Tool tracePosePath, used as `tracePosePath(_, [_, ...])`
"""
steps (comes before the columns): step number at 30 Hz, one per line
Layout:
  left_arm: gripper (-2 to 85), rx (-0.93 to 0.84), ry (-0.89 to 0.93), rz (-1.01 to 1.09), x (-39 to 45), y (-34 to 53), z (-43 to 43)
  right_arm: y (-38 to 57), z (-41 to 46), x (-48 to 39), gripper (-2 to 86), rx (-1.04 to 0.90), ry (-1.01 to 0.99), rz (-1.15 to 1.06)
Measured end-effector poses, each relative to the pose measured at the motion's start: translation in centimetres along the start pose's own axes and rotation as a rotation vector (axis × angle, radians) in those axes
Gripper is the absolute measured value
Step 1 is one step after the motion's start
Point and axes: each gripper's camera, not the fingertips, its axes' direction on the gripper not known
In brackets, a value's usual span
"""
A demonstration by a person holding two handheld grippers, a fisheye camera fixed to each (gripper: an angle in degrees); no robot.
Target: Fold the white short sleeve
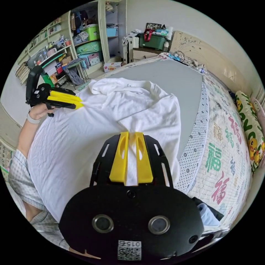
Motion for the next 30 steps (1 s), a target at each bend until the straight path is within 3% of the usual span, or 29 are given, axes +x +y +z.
tracePosePath(2, [1.9,0.062,-0.041,-0.094,-2.5,1.0,-3.1,-0.4,-2.7,2.4,1.9,0.077,0.087,0.110])
tracePosePath(5, [2.1,0.176,-0.274,-0.306,-7.8,4.7,-9.6,0.4,-7.2,8.0,1.7,0.200,0.281,0.393])
tracePosePath(9, [6.1,0.102,-0.509,-0.634,-14.0,10.9,-11.5,0.6,-7.4,12.7,5.0,0.110,0.426,0.681])
tracePosePath(13, [5.9,0.133,-0.465,-0.570,-10.6,9.7,-12.8,-3.3,-8.5,9.5,7.3,0.163,0.446,0.583])
tracePosePath(19, [2.4,0.096,-0.236,-0.202,2.8,-4.0,-10.0,-13.4,-4.8,-1.6,2.4,0.146,0.291,0.206])
tracePosePath(30, [0.0,-0.087,-0.278,-0.227,16.7,-17.5,-5.9,-24.3,4.6,-7.4,-1.0,-0.101,0.471,0.145])
